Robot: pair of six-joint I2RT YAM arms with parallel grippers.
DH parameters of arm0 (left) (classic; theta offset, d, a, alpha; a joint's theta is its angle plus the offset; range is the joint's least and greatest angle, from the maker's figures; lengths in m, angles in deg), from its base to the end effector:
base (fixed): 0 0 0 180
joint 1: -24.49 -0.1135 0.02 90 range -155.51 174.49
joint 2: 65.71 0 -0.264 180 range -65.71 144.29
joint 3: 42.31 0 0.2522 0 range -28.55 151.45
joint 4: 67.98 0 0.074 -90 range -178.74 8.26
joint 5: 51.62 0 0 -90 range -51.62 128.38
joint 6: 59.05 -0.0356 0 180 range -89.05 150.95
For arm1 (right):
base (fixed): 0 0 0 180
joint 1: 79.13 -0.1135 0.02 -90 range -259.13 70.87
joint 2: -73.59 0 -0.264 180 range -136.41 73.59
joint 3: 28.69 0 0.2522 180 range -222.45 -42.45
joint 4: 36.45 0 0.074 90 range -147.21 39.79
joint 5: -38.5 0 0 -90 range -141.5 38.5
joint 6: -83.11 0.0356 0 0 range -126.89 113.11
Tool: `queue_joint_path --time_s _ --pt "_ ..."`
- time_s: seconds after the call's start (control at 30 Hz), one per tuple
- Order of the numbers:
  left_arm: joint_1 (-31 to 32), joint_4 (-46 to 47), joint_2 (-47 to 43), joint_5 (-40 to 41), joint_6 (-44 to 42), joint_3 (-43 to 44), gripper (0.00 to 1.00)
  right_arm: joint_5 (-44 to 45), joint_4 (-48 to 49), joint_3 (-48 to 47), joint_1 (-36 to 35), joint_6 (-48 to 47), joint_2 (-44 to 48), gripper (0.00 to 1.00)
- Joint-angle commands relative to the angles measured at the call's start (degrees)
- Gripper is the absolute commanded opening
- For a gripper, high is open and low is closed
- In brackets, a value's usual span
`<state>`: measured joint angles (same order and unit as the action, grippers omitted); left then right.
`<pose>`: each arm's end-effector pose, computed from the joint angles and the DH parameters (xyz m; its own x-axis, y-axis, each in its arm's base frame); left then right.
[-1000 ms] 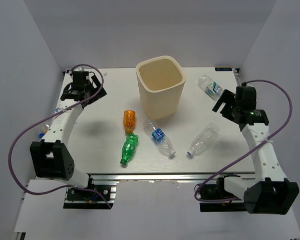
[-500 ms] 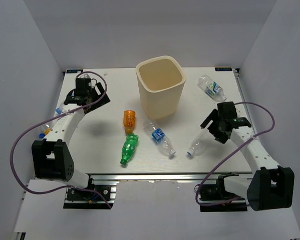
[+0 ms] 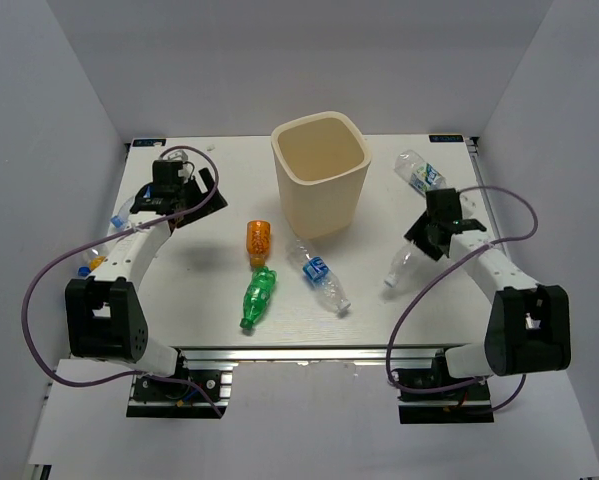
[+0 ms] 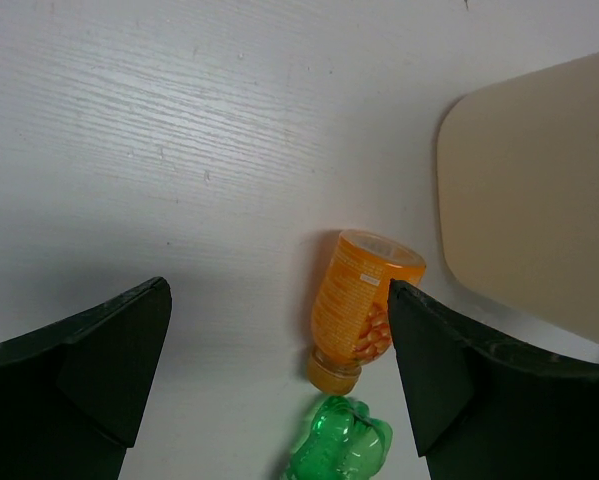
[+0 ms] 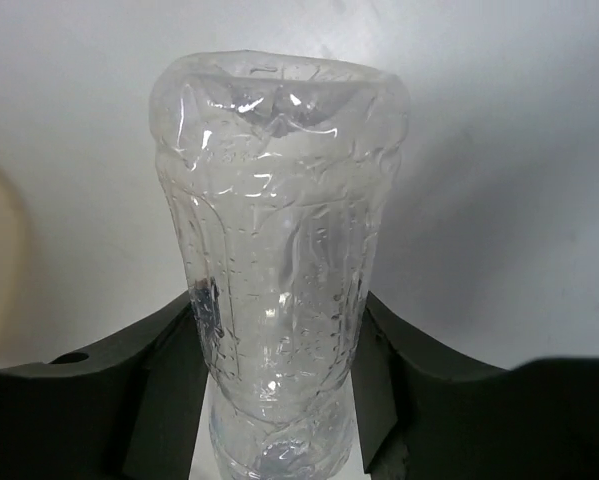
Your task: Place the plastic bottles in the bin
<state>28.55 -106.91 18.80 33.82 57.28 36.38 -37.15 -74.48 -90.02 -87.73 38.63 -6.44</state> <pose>0.3224 -0.0257 0.2736 -0.6857 -0.3946 -0.6117 -0.1977 0.9097 -0.3652 0.2709 0.0321 0.2019 -0.5867 0.6104 -0.5322 0.5825 0.7746 0.2462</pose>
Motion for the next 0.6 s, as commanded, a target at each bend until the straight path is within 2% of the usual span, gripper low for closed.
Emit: queue_joint_path --time_s 0.0,0.1,0.2,0.23,0.27,0.37,0.47,0.57 --pt "-0.1 1.44 -1.19 -4.31 -2.07 -1.21 0.98 4.03 7.02 -11.64 -0.1 -12.88 4.61 0.37" --pt "0.69 1.61 -1.63 -6.6 -3.21 -2.7 0.98 -3.09 14.14 -23.67 -1.15 -23.52 5.24 0.36" --pt "3.31 1.09 -1.63 -6.26 -4.96 -3.49 0.98 -9.22 18.54 -40.43 -7.46 -35.53 0.25 0.37" --pt "3.33 0.65 -1.37 -5.12 -4.97 -3.49 0.98 -9.25 20.3 -40.49 -8.7 -38.11 -0.82 0.37" --pt "4.98 0.21 -1.19 -3.72 -5.4 -3.23 0.98 -12.38 22.49 -44.32 -10.02 -39.87 -1.87 0.38" --pt "8.5 -0.58 -0.05 0.24 -6.28 -2.97 0.98 -19.16 32.69 -47.68 -13.28 -43.14 -6.0 0.4" --pt "10.36 1.87 0.92 -0.62 -5.59 -3.75 0.98 -22.26 33.85 -54.0 -16.26 -44.72 -12.5 0.44" --pt "10.97 5.38 2.4 -2.2 -5.15 -4.19 0.98 -21.57 33.68 -56.92 -18.38 -45.17 -18.31 0.55"
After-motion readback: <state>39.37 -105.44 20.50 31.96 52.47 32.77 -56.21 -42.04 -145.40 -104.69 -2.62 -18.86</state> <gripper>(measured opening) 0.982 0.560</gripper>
